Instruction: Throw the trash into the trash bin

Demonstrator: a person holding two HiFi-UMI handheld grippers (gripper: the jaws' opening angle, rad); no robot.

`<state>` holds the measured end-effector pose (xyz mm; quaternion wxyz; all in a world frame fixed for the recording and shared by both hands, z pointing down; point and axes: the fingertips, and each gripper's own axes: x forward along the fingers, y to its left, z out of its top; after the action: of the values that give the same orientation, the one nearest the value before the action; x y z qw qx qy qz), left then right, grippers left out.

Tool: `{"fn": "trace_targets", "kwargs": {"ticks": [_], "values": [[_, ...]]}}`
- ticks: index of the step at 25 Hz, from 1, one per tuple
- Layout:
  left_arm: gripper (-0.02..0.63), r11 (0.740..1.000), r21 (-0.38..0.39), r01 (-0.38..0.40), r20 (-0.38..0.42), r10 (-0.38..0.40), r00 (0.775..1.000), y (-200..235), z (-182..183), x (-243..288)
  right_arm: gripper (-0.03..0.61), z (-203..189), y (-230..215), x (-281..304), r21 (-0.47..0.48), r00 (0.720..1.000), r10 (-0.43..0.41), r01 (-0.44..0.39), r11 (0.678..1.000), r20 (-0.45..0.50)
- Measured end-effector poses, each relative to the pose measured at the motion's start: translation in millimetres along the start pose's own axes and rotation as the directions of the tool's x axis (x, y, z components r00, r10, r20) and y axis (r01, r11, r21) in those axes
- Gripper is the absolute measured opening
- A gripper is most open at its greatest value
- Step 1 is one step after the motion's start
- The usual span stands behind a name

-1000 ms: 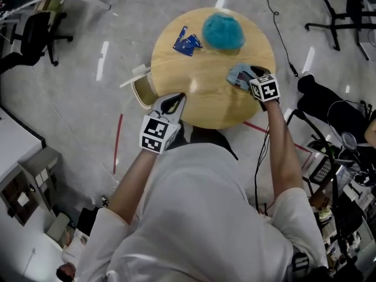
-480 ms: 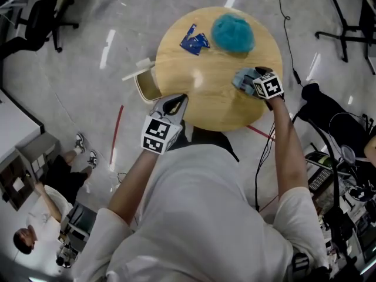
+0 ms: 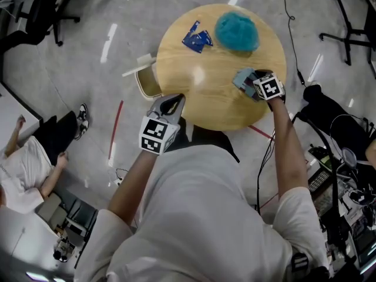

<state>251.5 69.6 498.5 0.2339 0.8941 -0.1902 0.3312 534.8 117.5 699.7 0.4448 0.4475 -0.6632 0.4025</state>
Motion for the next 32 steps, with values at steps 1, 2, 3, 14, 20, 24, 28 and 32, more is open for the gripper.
{"fn": "trace_targets", "kwargs": {"ticks": [1,2,3,14,20,24,28,32], "values": [[0.003,1.0,-0.003,-0.001,0.0,0.001,1.0,0.7,0.0,0.3,0.054,-1.7,0.6,0.9,0.004,1.0,0.003,-0.003,1.0,0.0],[0.003,1.0,-0.006,-0.003,-0.001,0.003,1.0,1.4,0.3,0.7,0.051,-2.4,0.9,1.5,0.006,1.0,0.006,-0.006,1.0,0.001],[0.003,1.0,-0.009,-0.004,-0.002,0.004,1.0,1.9,0.5,1.0,0.046,-2.4,0.9,1.6,0.008,1.0,0.009,-0.009,1.0,0.003],[0.003,1.0,-0.005,-0.01,0.01,0.01,1.0,-0.5,-0.5,-6.6,0.008,4.5,10.5,-20.5,0.061,0.996,0.049,-0.053,0.997,0.07],[0.003,1.0,0.012,-0.016,0.026,0.015,1.0,-4.3,3.5,-17.8,0.005,8.8,25.2,-47.1,0.075,0.992,0.037,-0.046,0.996,0.123],[0.003,1.0,0.024,-0.011,0.04,0.01,0.999,-11.0,5.8,-27.6,0.005,7.9,38.0,-63.8,0.08,0.989,0.03,-0.042,0.996,0.146],[0.004,0.999,0.04,-0.006,0.046,0.004,0.999,-15.8,7.6,-34.1,0.005,12.7,48.7,-82.0,0.081,0.984,0.019,-0.033,0.996,0.174],[0.003,0.999,0.05,-0.006,0.058,0.003,0.998,-17.3,8.5,-33.1,0.005,17.7,53.4,-92.0,0.074,0.979,0.011,-0.026,0.997,0.201]]}}
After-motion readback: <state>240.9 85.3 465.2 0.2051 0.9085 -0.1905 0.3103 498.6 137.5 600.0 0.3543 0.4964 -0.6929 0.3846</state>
